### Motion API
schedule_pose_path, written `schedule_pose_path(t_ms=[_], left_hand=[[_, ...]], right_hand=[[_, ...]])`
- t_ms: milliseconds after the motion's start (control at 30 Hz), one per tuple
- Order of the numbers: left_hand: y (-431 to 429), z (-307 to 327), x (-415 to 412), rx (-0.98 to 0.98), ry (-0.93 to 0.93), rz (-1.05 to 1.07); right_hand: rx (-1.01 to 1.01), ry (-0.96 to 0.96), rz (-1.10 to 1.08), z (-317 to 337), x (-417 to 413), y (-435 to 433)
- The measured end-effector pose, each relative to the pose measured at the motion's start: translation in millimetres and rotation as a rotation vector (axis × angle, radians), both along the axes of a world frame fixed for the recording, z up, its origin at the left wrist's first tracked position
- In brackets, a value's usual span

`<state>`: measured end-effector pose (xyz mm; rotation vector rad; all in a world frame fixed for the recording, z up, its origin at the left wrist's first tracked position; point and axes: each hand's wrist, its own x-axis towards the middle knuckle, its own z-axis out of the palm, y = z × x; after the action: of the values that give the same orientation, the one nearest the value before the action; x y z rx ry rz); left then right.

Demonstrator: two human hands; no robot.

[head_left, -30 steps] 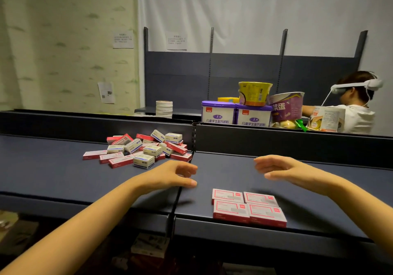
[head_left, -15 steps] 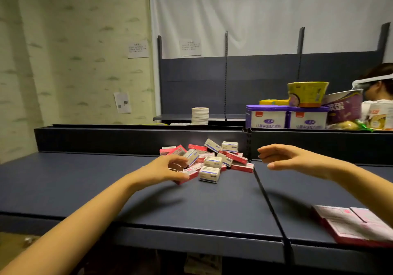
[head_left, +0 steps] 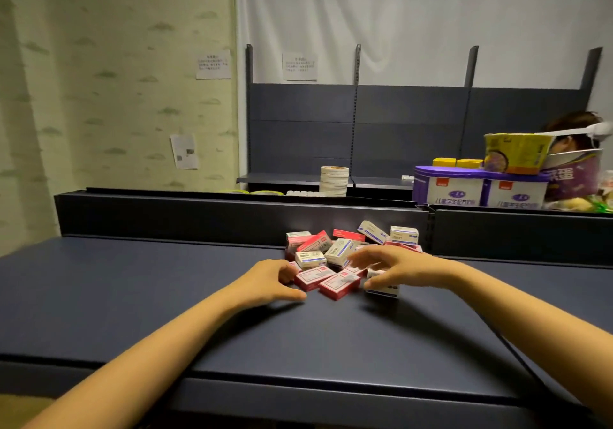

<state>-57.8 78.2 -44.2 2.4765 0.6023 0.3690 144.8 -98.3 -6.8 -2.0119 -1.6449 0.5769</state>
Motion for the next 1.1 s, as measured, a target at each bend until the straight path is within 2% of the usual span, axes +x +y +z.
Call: schedule_pose_path(t_ms=[100, 200, 300, 500, 633, 800, 1100], left_hand=[[-7, -2, 14, 0.123, -0.010, 0.038], [-7, -3, 22, 0.181, -0.019, 0.062], [-5, 1, 22, 0.147, -0.026, 0.080], [6, 12, 6, 0.048, -0.086, 0.078], [10, 18, -7, -0.009, -0.145, 0.076], [-9, 28, -12, -0.048, -0.208, 0.058], [-130, 53, 44, -0.100, -0.203, -0.118]], right_hand=[[-0.042, -0.208, -0.009, -2, 2, 22], [-0.078, -0.320, 0.009, -4, 2, 36], [-0.129, -0.431, 0.065, -4, 1, 43], [-0.169, -0.501, 0.156, 1, 0, 47], [-0.148, -0.495, 0.183, 4, -1, 44], [-0.034, -0.378, 0.121, 28, 3, 8], [0.078, -0.184, -0.033, 53, 67, -164]])
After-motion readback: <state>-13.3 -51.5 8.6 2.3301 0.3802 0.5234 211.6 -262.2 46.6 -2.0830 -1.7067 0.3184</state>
